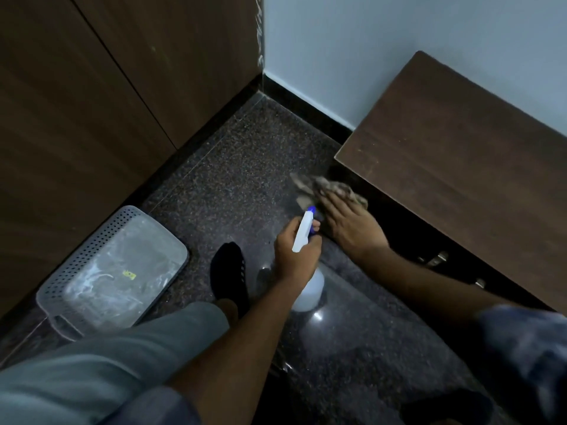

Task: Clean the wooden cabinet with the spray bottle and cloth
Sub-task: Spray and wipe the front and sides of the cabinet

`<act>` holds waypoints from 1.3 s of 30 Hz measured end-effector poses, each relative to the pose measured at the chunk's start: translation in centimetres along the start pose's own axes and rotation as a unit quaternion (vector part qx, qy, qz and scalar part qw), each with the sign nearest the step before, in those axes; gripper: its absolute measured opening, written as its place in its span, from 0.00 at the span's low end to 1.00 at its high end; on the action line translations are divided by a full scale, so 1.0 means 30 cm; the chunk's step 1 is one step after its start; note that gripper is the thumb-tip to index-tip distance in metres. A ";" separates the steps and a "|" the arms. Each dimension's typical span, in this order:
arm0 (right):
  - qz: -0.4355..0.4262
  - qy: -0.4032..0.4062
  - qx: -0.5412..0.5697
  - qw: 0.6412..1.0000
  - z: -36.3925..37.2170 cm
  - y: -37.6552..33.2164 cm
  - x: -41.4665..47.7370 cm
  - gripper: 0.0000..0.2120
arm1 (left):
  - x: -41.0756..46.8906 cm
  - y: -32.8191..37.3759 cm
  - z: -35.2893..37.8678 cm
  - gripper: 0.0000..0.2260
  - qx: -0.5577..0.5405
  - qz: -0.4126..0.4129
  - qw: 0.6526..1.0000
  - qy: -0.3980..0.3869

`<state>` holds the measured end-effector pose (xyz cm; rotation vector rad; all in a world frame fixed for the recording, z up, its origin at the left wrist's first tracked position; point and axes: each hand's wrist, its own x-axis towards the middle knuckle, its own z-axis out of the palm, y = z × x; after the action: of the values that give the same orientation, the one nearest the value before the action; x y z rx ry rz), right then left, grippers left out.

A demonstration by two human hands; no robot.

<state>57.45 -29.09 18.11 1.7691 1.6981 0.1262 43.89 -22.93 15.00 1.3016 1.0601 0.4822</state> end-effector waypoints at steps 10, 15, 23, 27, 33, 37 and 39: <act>0.026 0.060 -0.011 0.998 0.056 0.060 -0.168 0.27 | 0.047 0.037 0.016 0.07 0.030 0.041 0.998 -0.033; 0.041 0.052 0.017 0.998 0.097 0.062 -0.253 0.27 | 0.061 0.014 0.030 0.07 0.026 0.038 0.998 -0.047; 0.029 0.106 0.015 0.994 0.019 0.037 0.034 0.27 | 0.074 -0.003 0.008 0.12 0.057 0.028 0.997 -0.035; -0.055 -0.018 -0.054 0.997 0.120 -0.004 -0.045 0.27 | 0.074 -0.018 -0.020 0.12 0.057 0.021 0.998 -0.028; 0.041 0.127 0.006 0.991 0.144 0.026 -0.029 0.24 | 0.082 -0.091 -0.043 0.11 0.059 -0.003 0.998 -0.011; -0.040 0.015 -0.024 0.999 0.191 -0.081 0.063 0.27 | 0.086 -0.122 -0.045 0.10 0.066 -0.005 0.997 -0.025; -0.039 0.018 -0.029 0.999 0.248 -0.065 0.023 0.27 | 0.094 -0.129 -0.037 0.12 0.064 -0.014 0.997 -0.029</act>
<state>59.63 -31.52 11.12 1.6644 1.7690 0.1709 43.32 -21.07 10.50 1.4034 1.0732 0.3582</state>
